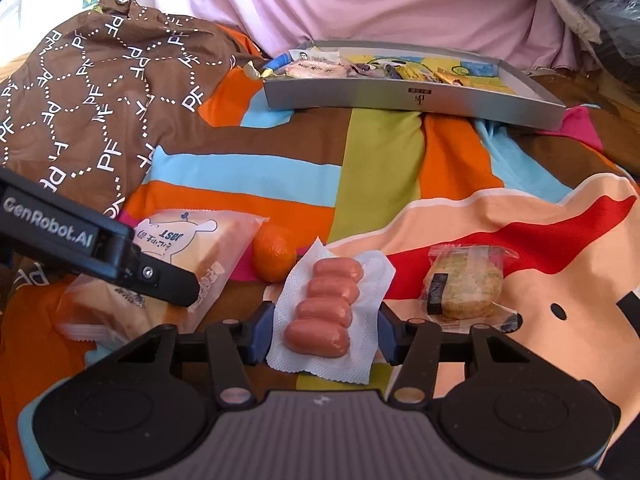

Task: Organize snacks
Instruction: 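Lift the toast bag and sausage pack off the blanket with both tools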

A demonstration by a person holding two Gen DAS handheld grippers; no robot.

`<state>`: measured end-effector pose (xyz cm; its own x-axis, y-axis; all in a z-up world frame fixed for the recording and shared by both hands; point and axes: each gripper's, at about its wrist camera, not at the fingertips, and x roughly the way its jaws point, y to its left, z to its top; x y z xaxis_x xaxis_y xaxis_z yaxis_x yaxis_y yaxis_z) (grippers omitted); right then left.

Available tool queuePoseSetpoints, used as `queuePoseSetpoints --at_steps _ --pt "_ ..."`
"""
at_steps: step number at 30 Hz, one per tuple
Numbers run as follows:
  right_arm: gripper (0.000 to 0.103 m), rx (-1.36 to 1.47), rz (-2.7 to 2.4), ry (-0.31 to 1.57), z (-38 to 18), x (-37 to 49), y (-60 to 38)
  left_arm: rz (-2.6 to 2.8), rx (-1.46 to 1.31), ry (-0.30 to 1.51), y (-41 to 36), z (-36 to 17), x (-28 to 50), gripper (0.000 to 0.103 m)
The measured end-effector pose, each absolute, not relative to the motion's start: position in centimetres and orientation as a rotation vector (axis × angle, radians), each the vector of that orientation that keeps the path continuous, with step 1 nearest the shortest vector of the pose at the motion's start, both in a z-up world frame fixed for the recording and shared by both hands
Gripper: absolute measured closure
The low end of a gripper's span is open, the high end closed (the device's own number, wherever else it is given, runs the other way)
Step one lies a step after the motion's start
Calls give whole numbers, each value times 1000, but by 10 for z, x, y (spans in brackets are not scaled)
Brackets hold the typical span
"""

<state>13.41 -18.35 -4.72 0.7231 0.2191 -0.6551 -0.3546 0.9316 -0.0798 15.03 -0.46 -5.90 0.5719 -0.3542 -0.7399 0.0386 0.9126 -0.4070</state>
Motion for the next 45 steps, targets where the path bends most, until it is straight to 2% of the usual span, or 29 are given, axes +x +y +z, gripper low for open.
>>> queuePoseSetpoints --at_steps 14,29,34,36,37,40,42,45 --pt "46 -198 348 571 -38 113 -183 -256 -378 923 -7 -54 146 35" --pt "46 -68 372 526 -32 107 -201 -272 -345 804 -9 -36 140 36" --pt "46 -15 370 472 -20 107 -212 -273 -367 735 -5 -28 137 41" --pt "46 -17 368 467 -18 110 -214 -284 -343 731 -8 -26 137 49" --pt "46 -13 364 466 -18 110 -215 -281 -325 740 -10 -28 138 49" --pt "46 1 368 479 -21 110 -219 -284 -275 765 -16 -35 139 47" --pt "46 3 370 481 -21 109 -219 -276 -258 787 -17 -39 142 35" --pt "45 -1 377 465 -19 106 -220 -264 -261 819 -17 -45 149 28"
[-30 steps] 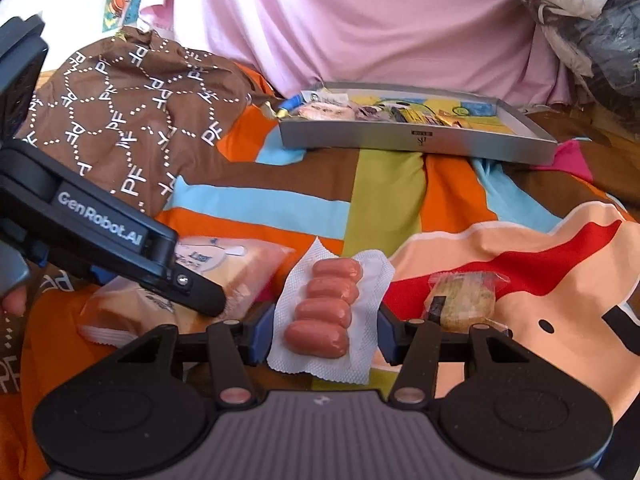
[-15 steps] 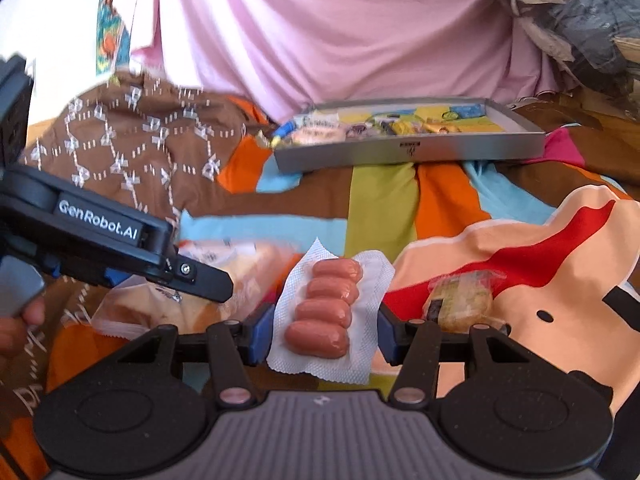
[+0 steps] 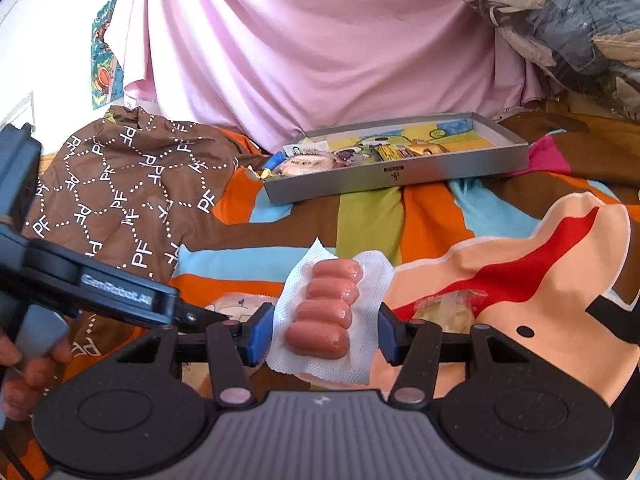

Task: Organize snacks
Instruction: 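Lift the toast bag and sausage pack off the blanket with both tools, then carry the toast bag and sausage pack over the grey tray with both tools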

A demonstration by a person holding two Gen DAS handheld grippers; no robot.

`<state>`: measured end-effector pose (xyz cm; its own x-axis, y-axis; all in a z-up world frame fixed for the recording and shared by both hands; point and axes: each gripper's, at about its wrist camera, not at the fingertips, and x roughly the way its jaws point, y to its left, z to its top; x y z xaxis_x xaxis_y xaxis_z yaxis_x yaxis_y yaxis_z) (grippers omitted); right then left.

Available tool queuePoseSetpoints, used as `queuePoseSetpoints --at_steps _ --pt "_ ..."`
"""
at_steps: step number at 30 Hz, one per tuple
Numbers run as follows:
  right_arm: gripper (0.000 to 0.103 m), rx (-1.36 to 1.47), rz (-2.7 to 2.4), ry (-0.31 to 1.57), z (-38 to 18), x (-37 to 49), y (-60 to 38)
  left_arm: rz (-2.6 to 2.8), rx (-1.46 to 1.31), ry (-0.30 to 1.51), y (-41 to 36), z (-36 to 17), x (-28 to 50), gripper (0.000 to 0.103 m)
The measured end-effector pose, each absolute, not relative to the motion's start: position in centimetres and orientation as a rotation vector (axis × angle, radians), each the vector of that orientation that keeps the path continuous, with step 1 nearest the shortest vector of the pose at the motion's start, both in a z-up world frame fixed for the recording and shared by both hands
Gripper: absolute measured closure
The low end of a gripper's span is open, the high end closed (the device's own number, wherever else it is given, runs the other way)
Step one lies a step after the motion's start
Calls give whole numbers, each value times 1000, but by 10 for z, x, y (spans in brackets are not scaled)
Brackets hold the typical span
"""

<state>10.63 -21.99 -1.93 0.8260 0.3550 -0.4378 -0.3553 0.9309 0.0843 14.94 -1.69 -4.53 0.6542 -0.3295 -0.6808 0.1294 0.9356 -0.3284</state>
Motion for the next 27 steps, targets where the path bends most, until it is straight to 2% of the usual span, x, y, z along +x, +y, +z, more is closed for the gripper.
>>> queuePoseSetpoints --at_steps 5,7,15,22,27 --pt "45 -6 379 453 -18 108 -221 -300 -190 873 -32 -50 165 21" --pt "45 -9 379 444 -17 111 -222 -313 -162 897 -38 -53 170 22" --pt "45 5 377 428 -15 125 -232 -281 -208 906 -34 -59 180 36" --pt "45 -3 378 387 -10 133 -233 -239 -276 851 -22 -48 175 38" --pt "45 8 380 361 0 146 -237 -228 -347 754 -12 -20 172 38"
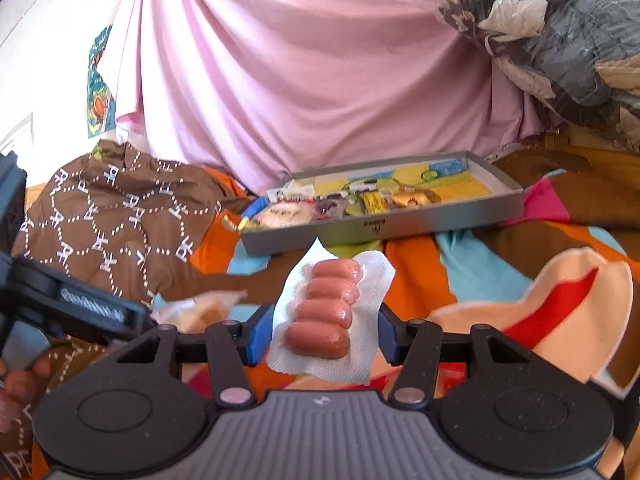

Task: Organize snacks
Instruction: 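Carry the toast bag and sausage pack over the grey tray with both tools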

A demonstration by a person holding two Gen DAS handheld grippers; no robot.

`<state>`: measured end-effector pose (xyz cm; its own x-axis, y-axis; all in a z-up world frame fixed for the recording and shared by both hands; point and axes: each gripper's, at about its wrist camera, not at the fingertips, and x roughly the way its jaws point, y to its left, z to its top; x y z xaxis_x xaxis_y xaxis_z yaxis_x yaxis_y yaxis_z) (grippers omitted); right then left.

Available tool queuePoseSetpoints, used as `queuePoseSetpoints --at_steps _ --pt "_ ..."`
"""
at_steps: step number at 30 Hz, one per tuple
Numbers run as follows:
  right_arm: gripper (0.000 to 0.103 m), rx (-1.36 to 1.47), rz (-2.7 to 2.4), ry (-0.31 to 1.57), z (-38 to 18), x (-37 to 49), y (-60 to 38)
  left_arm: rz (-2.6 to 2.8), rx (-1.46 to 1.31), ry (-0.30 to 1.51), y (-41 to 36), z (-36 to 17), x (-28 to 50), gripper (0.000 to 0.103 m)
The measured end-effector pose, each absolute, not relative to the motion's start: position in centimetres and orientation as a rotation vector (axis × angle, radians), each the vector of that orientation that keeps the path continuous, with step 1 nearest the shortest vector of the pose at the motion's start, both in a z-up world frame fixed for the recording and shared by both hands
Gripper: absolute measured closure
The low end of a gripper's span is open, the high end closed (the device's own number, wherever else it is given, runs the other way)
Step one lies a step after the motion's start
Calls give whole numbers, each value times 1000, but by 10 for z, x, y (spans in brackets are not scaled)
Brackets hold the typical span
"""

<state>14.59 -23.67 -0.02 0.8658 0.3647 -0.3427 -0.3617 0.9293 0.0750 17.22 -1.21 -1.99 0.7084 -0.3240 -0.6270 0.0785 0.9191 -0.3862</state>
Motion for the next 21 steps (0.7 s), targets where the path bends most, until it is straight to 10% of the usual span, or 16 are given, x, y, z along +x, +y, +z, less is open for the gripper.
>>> queuePoseSetpoints --at_steps 21 --pt "44 -175 379 205 85 299 -213 -164 -375 519 -31 96 354 38"
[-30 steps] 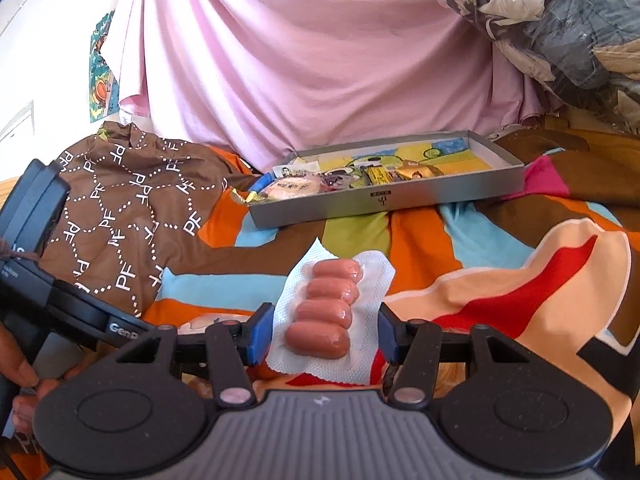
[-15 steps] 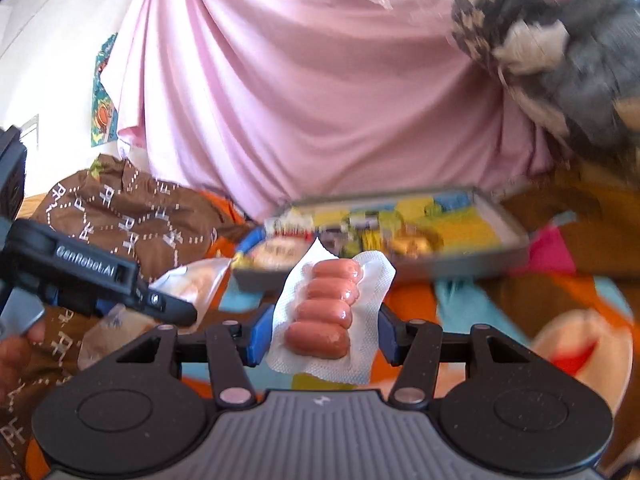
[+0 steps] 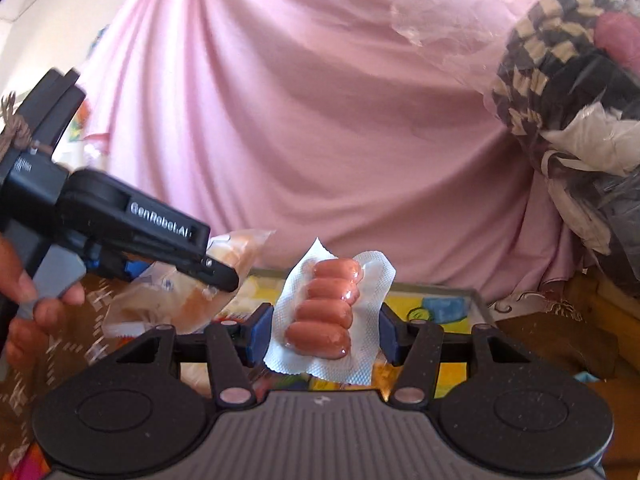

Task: Organize snacks
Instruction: 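Carry the toast bag and sausage pack over the grey tray with both tools, then open both tools to drop the toast bag and sausages into the tray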

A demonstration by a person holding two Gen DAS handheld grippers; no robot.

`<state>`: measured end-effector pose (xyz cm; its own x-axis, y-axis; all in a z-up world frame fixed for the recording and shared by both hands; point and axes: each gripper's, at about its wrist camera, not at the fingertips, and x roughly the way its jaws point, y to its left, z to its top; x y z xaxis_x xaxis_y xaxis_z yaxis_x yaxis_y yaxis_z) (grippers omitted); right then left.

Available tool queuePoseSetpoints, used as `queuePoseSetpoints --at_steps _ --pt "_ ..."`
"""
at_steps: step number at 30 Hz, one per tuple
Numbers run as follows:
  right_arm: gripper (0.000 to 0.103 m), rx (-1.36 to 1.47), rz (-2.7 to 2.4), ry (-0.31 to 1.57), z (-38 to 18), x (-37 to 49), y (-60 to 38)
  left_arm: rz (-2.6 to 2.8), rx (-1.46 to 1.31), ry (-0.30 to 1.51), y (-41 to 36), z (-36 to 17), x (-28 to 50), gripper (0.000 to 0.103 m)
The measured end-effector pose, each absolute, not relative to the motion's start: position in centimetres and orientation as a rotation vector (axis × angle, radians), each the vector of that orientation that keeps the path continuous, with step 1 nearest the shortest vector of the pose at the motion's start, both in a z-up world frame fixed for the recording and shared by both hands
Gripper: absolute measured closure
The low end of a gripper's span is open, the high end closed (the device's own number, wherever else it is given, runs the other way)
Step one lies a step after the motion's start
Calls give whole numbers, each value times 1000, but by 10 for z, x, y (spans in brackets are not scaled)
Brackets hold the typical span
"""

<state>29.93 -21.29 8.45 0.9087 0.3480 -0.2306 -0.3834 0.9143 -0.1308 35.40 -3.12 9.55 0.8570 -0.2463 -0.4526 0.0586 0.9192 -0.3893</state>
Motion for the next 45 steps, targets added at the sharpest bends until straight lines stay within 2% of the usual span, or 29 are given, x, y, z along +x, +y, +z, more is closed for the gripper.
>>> queuePoseSetpoints --at_steps 6,19,23,25,26,29,32,35,45 --pt "44 -125 355 262 76 339 -213 -142 -342 555 -41 86 394 38" --pt "41 -98 338 382 39 368 -221 -149 -316 639 -55 59 423 37" --pt "39 -120 324 380 37 369 -217 -123 -318 641 -54 58 422 27" --pt "36 -118 321 377 39 369 -217 -119 -326 628 -52 63 419 20" --pt "31 -116 321 372 41 368 -217 -114 -330 621 -51 66 418 17" --pt "19 -111 312 336 49 360 -221 -103 -345 591 -49 76 410 15" --pt "7 -119 306 288 59 347 -224 -99 -365 539 -45 84 397 7" --pt "0 -135 288 217 69 327 -230 -93 -377 476 -44 93 377 3" --pt "0 -138 260 55 104 256 -242 -136 -313 311 -49 117 299 1"
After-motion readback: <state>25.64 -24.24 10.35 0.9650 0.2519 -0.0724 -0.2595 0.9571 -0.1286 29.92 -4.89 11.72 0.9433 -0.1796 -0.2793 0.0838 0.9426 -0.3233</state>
